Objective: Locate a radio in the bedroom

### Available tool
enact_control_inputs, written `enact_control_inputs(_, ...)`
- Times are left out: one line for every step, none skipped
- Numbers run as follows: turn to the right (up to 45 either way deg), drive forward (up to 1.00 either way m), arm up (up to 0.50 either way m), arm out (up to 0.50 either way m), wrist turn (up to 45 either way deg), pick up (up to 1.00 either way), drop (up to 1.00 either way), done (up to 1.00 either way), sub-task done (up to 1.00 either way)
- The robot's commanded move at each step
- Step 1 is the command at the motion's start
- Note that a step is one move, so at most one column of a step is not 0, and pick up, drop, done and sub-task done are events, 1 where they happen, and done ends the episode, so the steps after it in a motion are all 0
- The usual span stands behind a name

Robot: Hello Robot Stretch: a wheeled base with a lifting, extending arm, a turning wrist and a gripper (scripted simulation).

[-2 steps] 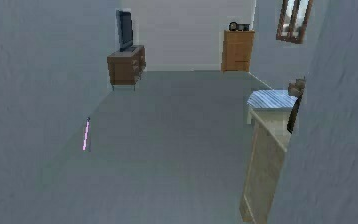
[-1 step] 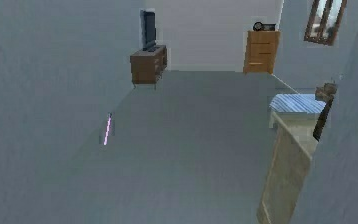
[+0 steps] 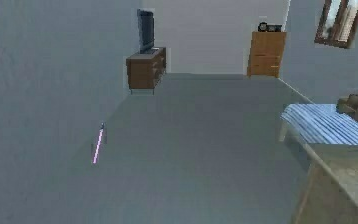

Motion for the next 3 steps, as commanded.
enact_control_inputs(45.0, 0.00, 0.00, 0.00, 0.0, 0.00, 0.00, 0.00, 0.00)
enact_control_inputs(15.0, 0.00, 0.00, 0.00, 0.0, 0.00, 0.00, 0.00, 0.00)
enact_control_inputs(0.0, 0.00, 0.00, 0.00, 0.0, 0.00, 0.00, 1.00, 0.00)
